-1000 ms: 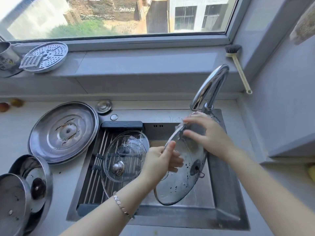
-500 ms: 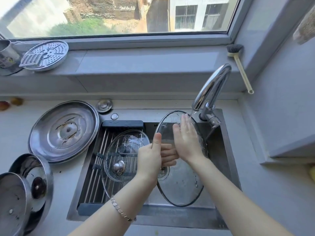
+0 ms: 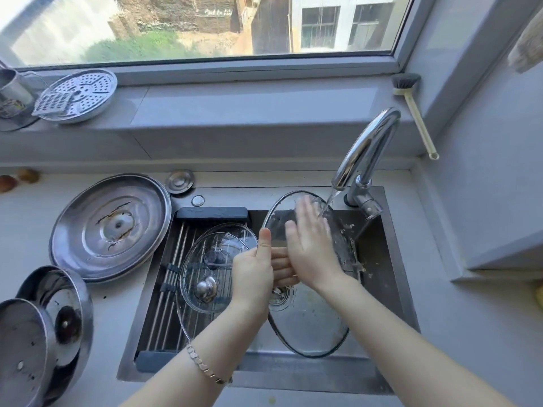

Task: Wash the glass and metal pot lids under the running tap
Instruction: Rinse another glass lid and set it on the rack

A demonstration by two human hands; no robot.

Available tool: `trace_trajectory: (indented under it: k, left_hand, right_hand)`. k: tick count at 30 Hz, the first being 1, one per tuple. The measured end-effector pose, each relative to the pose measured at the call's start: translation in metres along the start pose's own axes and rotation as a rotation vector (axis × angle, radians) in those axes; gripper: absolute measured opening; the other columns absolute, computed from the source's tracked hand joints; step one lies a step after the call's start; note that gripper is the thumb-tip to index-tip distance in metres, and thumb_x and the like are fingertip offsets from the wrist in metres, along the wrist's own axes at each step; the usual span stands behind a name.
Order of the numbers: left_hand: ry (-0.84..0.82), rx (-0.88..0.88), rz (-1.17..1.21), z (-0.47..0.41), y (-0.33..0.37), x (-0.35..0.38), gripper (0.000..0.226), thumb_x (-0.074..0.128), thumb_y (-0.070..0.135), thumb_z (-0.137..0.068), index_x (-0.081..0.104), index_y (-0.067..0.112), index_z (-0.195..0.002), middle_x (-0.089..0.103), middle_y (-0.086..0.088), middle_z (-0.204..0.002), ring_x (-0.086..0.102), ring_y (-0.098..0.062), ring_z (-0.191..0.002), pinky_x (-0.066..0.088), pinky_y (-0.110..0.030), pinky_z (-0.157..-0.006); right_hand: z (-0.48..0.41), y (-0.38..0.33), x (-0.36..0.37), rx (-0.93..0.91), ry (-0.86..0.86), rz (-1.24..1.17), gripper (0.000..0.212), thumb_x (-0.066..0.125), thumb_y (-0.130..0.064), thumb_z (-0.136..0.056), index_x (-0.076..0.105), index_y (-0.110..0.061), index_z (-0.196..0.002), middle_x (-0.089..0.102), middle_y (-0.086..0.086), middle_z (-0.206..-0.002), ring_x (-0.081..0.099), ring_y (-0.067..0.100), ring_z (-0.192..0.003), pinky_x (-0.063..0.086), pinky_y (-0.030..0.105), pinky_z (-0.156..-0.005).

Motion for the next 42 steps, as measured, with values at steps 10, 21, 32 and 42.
trace_trajectory:
  k: [10, 21, 32, 42]
  left_hand:
    - [-0.061, 0.021, 0.058, 0.006, 0.007, -0.002, 0.055, 0.047, 0.047, -0.085, 0.062, -0.004, -0.072, 0.067, -0.020, -0.061, 0.064, -0.025, -0.048, 0.053, -0.029, -0.045]
    - [-0.112, 0.067, 0.093, 0.005, 0.012, -0.006, 0.053, 0.045, 0.046, -0.080, 0.064, -0.004, -0.075, 0.071, -0.015, -0.062, 0.070, -0.025, -0.055, 0.058, -0.031, -0.048]
    - [-0.092, 0.049, 0.078, 0.004, 0.005, 0.000, 0.055, 0.047, 0.046, -0.081, 0.063, -0.006, -0.076, 0.070, -0.016, -0.061, 0.069, -0.025, -0.053, 0.056, -0.031, -0.048]
    - [0.152, -0.020, 0.227, -0.026, 0.011, -0.009, 0.057, 0.040, 0.045, -0.095, 0.067, -0.001, -0.077, 0.071, -0.008, -0.066, 0.069, -0.016, -0.062, 0.055, -0.019, -0.055]
  right_hand:
    - [-0.035, 0.050, -0.005, 0.426, 0.039, -0.210, 0.064, 0.019, -0.050, -0.096, 0.024, -0.009, -0.145, 0.023, 0.014, -0.153, 0.022, 0.027, -0.140, 0.017, 0.043, -0.114]
    - [-0.038, 0.062, -0.008, 0.580, 0.069, -0.309, 0.070, 0.012, -0.052, -0.095, 0.005, -0.008, -0.149, 0.006, 0.020, -0.156, 0.005, 0.033, -0.144, 0.007, 0.046, -0.116]
    - [-0.068, 0.088, -0.007, 0.605, 0.191, -0.224, 0.059, 0.018, -0.042, -0.092, 0.042, 0.001, -0.124, 0.043, 0.023, -0.132, 0.038, 0.037, -0.125, 0.029, 0.050, -0.107]
    - [0.023, -0.024, 0.017, -0.401, 0.138, 0.110, 0.056, 0.019, -0.034, -0.096, 0.033, -0.005, -0.142, 0.030, 0.010, -0.151, 0.018, 0.016, -0.142, 0.009, 0.033, -0.117]
Point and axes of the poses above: each hand's wrist, its own z-axis away from the middle knuckle, its own x-axis out of the palm, y = z × x, the point moved 5 cm from there along -z, towards the middle knuckle
